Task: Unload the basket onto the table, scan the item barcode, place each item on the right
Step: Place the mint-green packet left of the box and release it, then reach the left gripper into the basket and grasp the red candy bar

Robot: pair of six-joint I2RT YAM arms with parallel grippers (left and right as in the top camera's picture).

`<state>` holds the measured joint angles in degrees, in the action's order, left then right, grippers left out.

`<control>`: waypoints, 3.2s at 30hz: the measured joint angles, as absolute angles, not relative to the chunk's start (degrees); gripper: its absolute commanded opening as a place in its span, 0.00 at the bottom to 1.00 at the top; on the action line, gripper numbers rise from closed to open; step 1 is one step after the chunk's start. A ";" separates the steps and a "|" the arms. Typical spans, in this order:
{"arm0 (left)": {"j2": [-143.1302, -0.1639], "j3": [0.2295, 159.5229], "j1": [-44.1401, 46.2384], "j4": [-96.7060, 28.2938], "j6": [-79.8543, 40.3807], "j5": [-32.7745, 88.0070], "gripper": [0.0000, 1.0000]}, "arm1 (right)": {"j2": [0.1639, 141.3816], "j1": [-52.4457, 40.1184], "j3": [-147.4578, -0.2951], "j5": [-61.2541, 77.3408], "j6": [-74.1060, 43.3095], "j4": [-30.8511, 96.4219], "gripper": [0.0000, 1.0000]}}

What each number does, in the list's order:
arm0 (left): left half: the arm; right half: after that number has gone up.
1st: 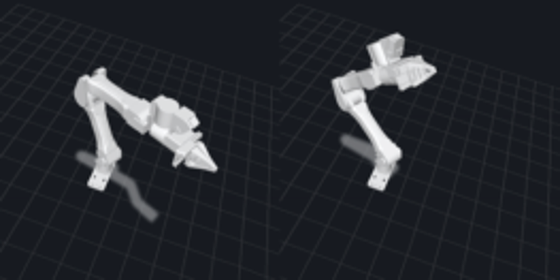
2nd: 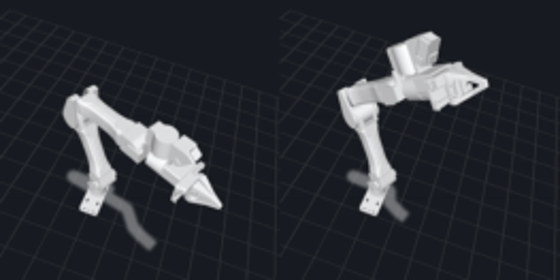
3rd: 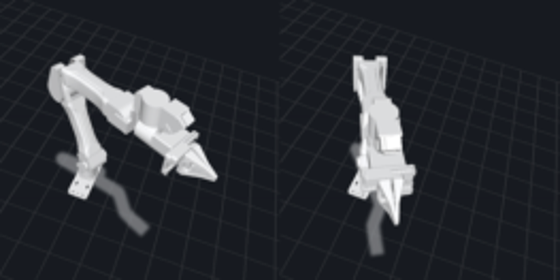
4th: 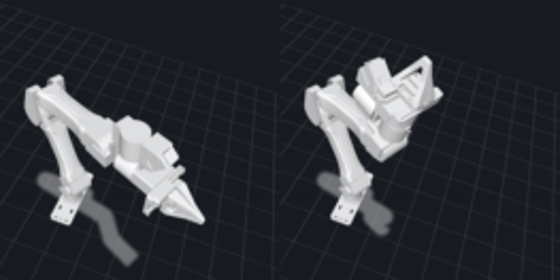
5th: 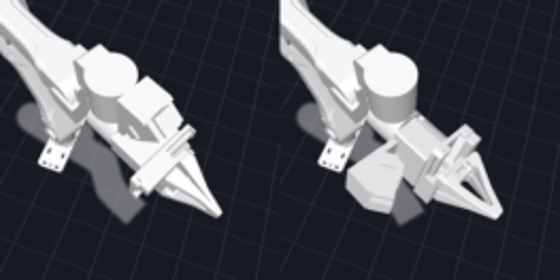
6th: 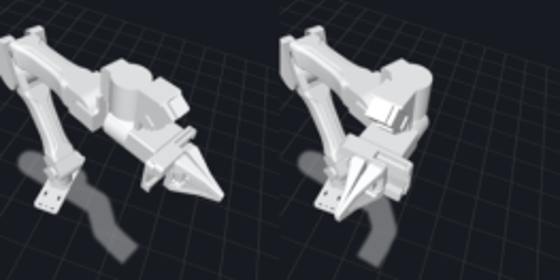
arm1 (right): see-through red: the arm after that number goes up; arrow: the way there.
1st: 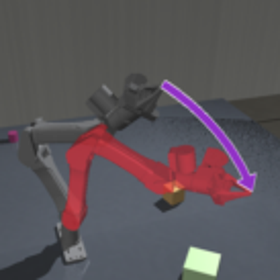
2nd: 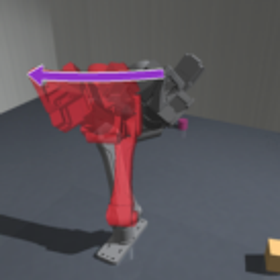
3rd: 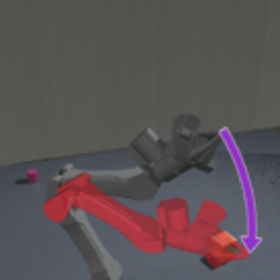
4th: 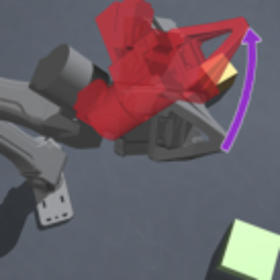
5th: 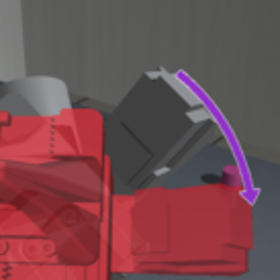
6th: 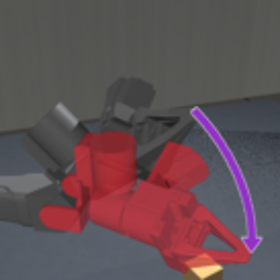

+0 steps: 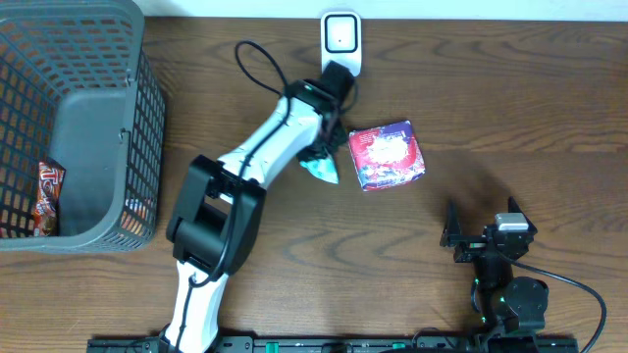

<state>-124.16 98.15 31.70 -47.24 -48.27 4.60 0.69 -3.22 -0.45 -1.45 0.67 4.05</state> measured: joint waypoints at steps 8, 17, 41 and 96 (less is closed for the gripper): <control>-125.12 97.95 37.76 -36.91 -50.43 6.35 0.08 | 0.69 -3.20 -0.45 -1.45 0.67 4.05 0.99; -130.34 97.95 38.50 -24.12 -38.26 8.75 0.08 | 0.69 -3.22 -0.45 -1.45 0.67 4.05 0.99; -126.02 98.67 30.15 -32.75 -30.30 10.66 0.98 | 0.69 -3.22 -0.45 -1.45 0.67 4.05 0.99; -99.79 76.82 -32.34 -33.43 20.69 -14.90 0.82 | 0.69 -3.22 -0.45 -1.45 0.67 4.05 0.99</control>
